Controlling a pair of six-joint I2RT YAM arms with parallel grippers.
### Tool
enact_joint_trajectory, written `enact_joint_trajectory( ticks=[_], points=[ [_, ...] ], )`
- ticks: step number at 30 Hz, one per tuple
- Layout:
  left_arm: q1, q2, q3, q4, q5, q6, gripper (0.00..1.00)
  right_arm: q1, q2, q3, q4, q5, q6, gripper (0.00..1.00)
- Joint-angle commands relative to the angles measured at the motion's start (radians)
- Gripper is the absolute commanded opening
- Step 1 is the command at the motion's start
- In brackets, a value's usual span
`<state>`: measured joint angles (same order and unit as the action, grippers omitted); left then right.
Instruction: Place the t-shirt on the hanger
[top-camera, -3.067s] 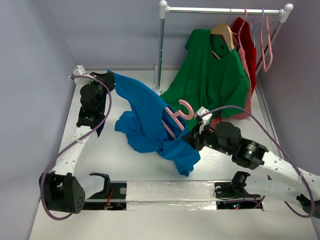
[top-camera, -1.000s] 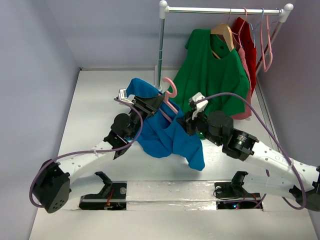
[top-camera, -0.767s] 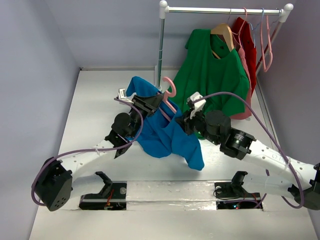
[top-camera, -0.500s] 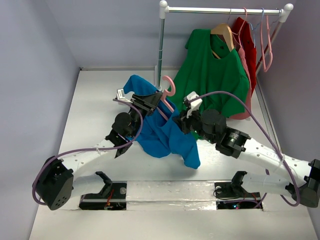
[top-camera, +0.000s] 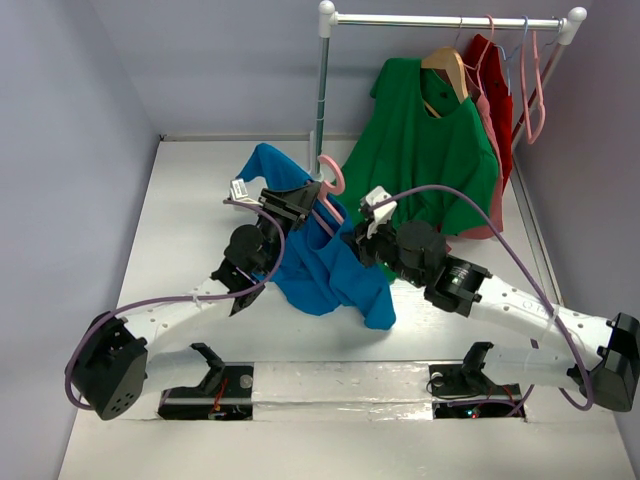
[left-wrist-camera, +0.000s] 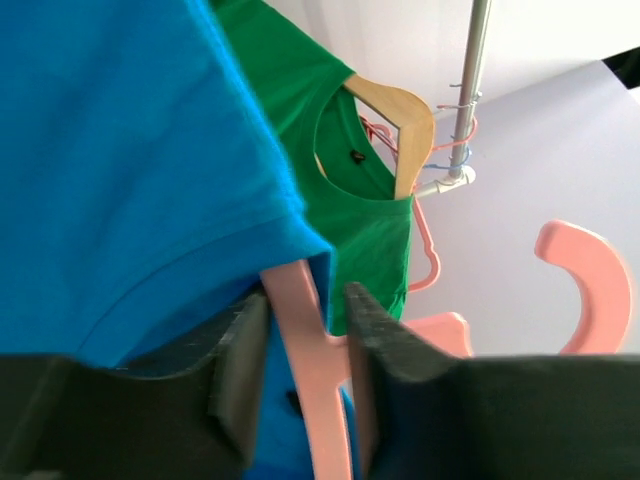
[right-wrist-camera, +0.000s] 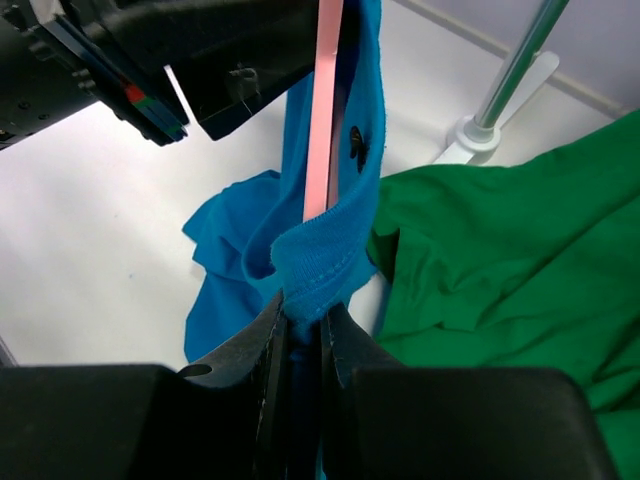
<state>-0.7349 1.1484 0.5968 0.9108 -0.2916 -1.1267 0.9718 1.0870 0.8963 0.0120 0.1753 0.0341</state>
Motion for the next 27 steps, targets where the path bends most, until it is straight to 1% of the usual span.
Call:
enact_joint_trajectory(
  ticks=[1, 3, 4, 5, 7, 9, 15, 18, 21, 22, 23, 25, 27],
  points=[
    [-0.023, 0.002, 0.041, 0.057, 0.065, 0.01, 0.25, 0.008, -0.002, 0.009, 0.098, -0.075, -0.082, 0.0],
    [-0.023, 0.007, 0.054, 0.043, 0.065, 0.011, 0.17, 0.008, -0.004, 0.009, 0.097, -0.074, -0.088, 0.0],
    [-0.023, 0.01, 0.052, 0.045, 0.065, 0.01, 0.15, 0.008, -0.004, 0.009, 0.092, -0.068, -0.089, 0.0],
    [-0.023, 0.014, 0.054, 0.046, 0.065, 0.008, 0.14, 0.008, -0.004, 0.012, 0.089, -0.065, -0.097, 0.0],
    [-0.023, 0.019, 0.055, 0.046, 0.071, 0.007, 0.16, 0.008, -0.004, 0.013, 0.086, -0.062, -0.109, 0.0],
    [-0.023, 0.019, 0.051, 0.049, 0.075, 0.008, 0.01, 0.018, -0.002, 0.015, 0.069, -0.062, -0.119, 0.0],
    [-0.023, -0.024, 0.044, 0.03, 0.078, 0.044, 0.0, 0.018, -0.025, -0.005, 0.055, -0.085, -0.088, 0.0],
    [-0.023, -0.062, 0.015, 0.052, 0.085, 0.041, 0.0, 0.018, -0.042, -0.022, 0.051, -0.106, -0.042, 0.0],
    [-0.023, -0.105, -0.009, 0.062, 0.092, 0.03, 0.0, 0.018, -0.047, -0.03, 0.034, -0.096, 0.009, 0.14],
    [-0.023, -0.114, -0.012, 0.062, 0.094, 0.028, 0.0, 0.018, -0.047, -0.03, 0.023, -0.102, 0.015, 0.23],
    [-0.023, -0.134, -0.015, 0.06, 0.094, 0.03, 0.0, 0.018, -0.047, -0.03, 0.02, -0.105, 0.032, 0.27],
    [-0.023, -0.153, -0.028, 0.06, 0.091, 0.03, 0.0, 0.018, -0.05, -0.034, 0.022, -0.118, 0.044, 0.36],
    [-0.023, -0.171, -0.032, 0.053, 0.089, 0.033, 0.0, 0.018, -0.059, -0.039, 0.025, -0.135, 0.058, 0.41]
  ],
)
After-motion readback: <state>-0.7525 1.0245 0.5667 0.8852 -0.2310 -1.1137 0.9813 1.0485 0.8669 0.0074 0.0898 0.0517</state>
